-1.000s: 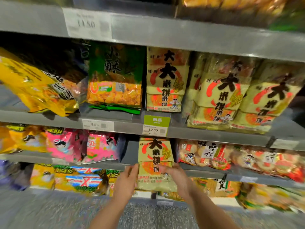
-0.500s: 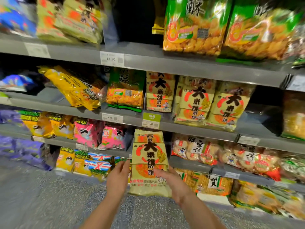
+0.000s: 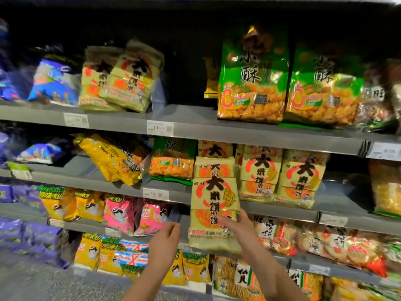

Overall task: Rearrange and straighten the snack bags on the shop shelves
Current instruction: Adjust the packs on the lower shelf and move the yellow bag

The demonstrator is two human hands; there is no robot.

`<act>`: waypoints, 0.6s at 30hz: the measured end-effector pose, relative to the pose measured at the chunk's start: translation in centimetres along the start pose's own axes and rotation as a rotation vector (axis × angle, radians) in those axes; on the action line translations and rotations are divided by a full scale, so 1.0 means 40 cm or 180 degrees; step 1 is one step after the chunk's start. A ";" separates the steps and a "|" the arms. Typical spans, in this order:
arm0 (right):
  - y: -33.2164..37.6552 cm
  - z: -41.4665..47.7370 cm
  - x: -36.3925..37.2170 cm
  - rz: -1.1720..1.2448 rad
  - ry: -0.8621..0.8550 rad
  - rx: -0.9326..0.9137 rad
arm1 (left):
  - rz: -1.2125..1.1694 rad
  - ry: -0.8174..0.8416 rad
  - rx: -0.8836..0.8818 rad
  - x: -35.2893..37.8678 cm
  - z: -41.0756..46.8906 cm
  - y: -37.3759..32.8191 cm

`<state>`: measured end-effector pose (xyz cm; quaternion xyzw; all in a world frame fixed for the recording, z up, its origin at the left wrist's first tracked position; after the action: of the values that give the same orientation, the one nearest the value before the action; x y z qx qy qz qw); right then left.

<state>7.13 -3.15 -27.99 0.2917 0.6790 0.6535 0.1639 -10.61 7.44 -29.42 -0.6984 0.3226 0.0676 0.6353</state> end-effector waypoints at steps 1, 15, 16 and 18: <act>0.009 0.022 0.002 -0.0030 -0.0049 -0.0042 | -0.0005 0.0039 0.0089 0.004 0.025 -0.017; -0.006 0.225 0.017 -0.0069 -0.0425 -0.0248 | 0.0035 0.0769 0.0325 0.091 0.262 -0.075; -0.005 0.231 0.020 -0.0064 -0.0384 -0.0262 | 0.0031 0.0757 0.0350 0.094 0.267 -0.073; -0.007 0.246 0.025 -0.0032 -0.0334 -0.0284 | 0.0007 0.0686 0.0396 0.097 0.278 -0.070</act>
<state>12.23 5.25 -29.02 0.3146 0.6411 0.6661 0.2154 -2.56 16.33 -31.06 -0.6605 0.3933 -0.0273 0.6390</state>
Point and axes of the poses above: each hand's wrist, its own z-axis towards the middle knuckle, its own x-axis out of the palm, y = z × x, the point moved 7 cm from there along z, towards the middle knuckle, and after that the axes turned 7 degrees about -x, right-handed, at the moved point
